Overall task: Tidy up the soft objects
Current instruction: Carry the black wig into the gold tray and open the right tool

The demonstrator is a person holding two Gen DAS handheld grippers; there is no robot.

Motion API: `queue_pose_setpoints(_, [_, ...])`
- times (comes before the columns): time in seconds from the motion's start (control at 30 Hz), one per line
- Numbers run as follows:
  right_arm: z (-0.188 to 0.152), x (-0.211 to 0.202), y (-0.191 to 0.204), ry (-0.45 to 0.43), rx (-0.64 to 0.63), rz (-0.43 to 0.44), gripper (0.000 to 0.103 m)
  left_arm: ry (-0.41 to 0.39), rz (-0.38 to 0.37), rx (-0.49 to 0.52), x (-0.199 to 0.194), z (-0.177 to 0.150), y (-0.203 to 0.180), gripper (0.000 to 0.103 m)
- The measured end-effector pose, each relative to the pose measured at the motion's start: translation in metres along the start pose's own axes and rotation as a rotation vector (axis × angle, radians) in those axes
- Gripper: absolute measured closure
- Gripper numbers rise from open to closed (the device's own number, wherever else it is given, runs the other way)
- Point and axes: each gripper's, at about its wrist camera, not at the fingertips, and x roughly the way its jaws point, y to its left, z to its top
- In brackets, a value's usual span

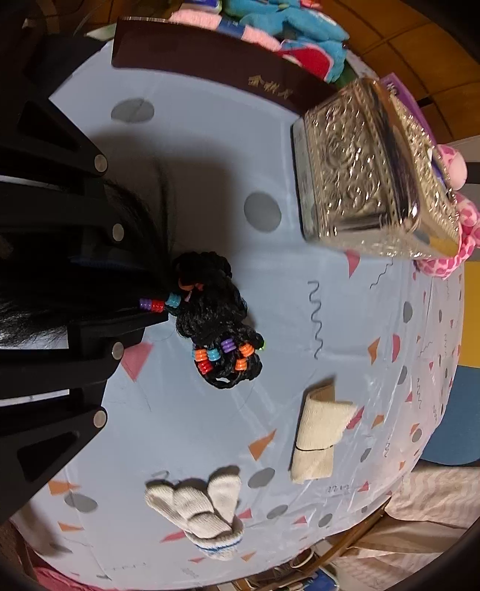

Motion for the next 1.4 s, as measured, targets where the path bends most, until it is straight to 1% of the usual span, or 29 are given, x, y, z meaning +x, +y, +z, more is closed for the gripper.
queue_pose_setpoints(0.07, [0.000,-0.004,0.002,-0.016,0.019,0.031,0.089,-0.001,0.000,-0.006,-0.001,0.000,0.003,0.018])
queue_pose_setpoints(0.2, [0.005,-0.025,0.011,-0.086,0.029,0.079,0.089,-0.002,0.008,-0.020,-0.002,0.000,0.009,0.018])
queue_pose_setpoints(0.27, [0.009,-0.040,0.020,-0.133,0.003,0.104,0.090,-0.006,0.014,-0.026,-0.002,-0.001,0.013,0.018])
queue_pose_setpoints(0.33, [0.013,-0.053,0.029,-0.169,-0.020,0.112,0.090,-0.005,0.021,-0.035,-0.002,-0.001,0.017,0.018])
queue_pose_setpoints(0.43, [0.020,-0.072,0.043,-0.225,-0.044,0.179,0.090,-0.008,0.033,-0.053,-0.003,-0.001,0.025,0.018])
queue_pose_setpoints(0.53, [0.027,-0.087,0.072,-0.263,-0.093,0.230,0.090,-0.013,0.051,-0.066,-0.004,0.001,0.033,0.018])
queue_pose_setpoints(0.67, [0.035,-0.105,0.119,-0.292,-0.179,0.341,0.090,-0.030,0.082,-0.100,-0.008,0.005,0.048,0.018])
queue_pose_setpoints(0.73, [0.040,-0.107,0.144,-0.286,-0.218,0.394,0.090,-0.037,0.096,-0.111,-0.010,0.006,0.054,0.018])
queue_pose_setpoints(0.8, [0.045,-0.104,0.171,-0.262,-0.251,0.453,0.090,-0.045,0.112,-0.125,-0.012,0.009,0.062,0.018])
queue_pose_setpoints(0.93, [0.046,-0.089,0.226,-0.207,-0.321,0.534,0.090,-0.060,0.141,-0.154,-0.017,0.011,0.076,0.018])
queue_pose_setpoints(1.0, [0.044,-0.078,0.246,-0.176,-0.347,0.554,0.090,-0.062,0.153,-0.165,-0.018,0.011,0.081,0.018])
queue_pose_setpoints(1.07, [0.042,-0.057,0.269,-0.130,-0.389,0.539,0.089,-0.061,0.164,-0.169,-0.017,0.012,0.084,0.018])
queue_pose_setpoints(1.17, [0.037,-0.028,0.283,-0.058,-0.419,0.507,0.083,-0.059,0.173,-0.173,-0.017,0.011,0.086,0.018])
queue_pose_setpoints(1.23, [0.034,-0.014,0.284,-0.016,-0.401,0.516,0.078,-0.064,0.174,-0.173,-0.019,0.012,0.084,0.018])
queue_pose_setpoints(1.27, [0.033,-0.013,0.282,-0.011,-0.389,0.529,0.076,-0.066,0.174,-0.170,-0.019,0.012,0.083,0.018])
queue_pose_setpoints(1.33, [0.032,-0.015,0.274,-0.019,-0.353,0.569,0.062,-0.066,0.171,-0.167,-0.020,0.011,0.081,0.018])
queue_pose_setpoints(1.4, [0.033,-0.023,0.266,-0.045,-0.330,0.596,0.056,-0.067,0.162,-0.166,-0.020,0.011,0.079,0.018])
